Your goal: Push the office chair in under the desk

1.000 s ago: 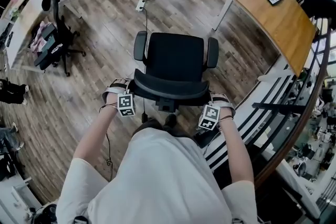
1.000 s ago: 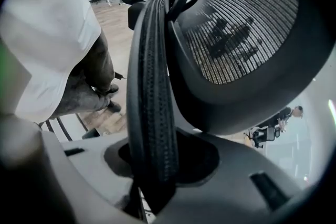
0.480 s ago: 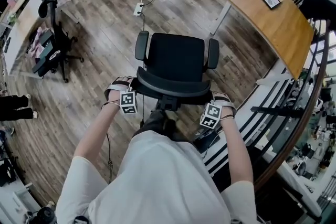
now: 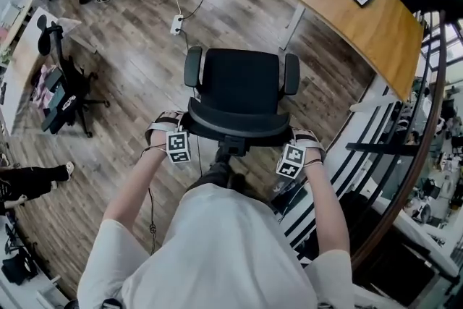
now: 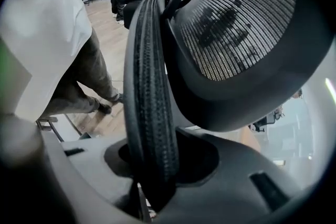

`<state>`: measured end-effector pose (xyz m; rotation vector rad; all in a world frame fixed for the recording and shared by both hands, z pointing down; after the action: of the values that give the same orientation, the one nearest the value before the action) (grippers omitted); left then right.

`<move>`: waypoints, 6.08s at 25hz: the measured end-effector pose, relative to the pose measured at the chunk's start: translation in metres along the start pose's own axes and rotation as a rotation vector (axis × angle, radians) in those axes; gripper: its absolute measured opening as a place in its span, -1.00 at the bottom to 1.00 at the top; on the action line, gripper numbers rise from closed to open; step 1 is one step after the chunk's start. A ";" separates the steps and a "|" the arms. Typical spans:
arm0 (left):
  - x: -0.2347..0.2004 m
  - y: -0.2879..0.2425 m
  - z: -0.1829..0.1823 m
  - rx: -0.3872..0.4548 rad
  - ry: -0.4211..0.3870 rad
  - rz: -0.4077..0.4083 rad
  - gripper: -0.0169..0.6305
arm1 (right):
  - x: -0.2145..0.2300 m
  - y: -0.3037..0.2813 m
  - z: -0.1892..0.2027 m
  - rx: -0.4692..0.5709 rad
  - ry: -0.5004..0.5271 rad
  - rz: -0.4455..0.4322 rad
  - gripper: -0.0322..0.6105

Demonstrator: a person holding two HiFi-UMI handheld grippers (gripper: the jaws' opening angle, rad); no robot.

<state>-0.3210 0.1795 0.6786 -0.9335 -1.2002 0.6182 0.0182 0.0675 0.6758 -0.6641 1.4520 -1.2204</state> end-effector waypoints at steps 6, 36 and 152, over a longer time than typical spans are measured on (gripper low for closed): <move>-0.039 -0.027 -0.003 0.023 -0.052 0.008 -0.58 | 0.024 -0.011 0.004 -0.016 -0.048 -0.005 -0.50; -0.163 -0.105 -0.102 0.170 -0.277 0.019 -0.57 | 0.069 -0.018 0.091 -0.131 -0.325 0.052 -0.51; -0.533 -0.358 -0.557 0.272 -0.428 0.037 -0.47 | 0.416 -0.102 0.538 -0.182 -0.552 0.123 -0.44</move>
<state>0.0410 -0.5892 0.6751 -0.6085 -1.4325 1.0189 0.3906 -0.5106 0.6711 -0.9352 1.1210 -0.7330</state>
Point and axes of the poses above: the fingertips, and each gripper's own axes: y backward along the fingers, x to its right, z out of its underside, the point moved 10 cm from there along y, backward along the fingers, and after that the axes turned 3 degrees about -y, right-handed, at the moved point
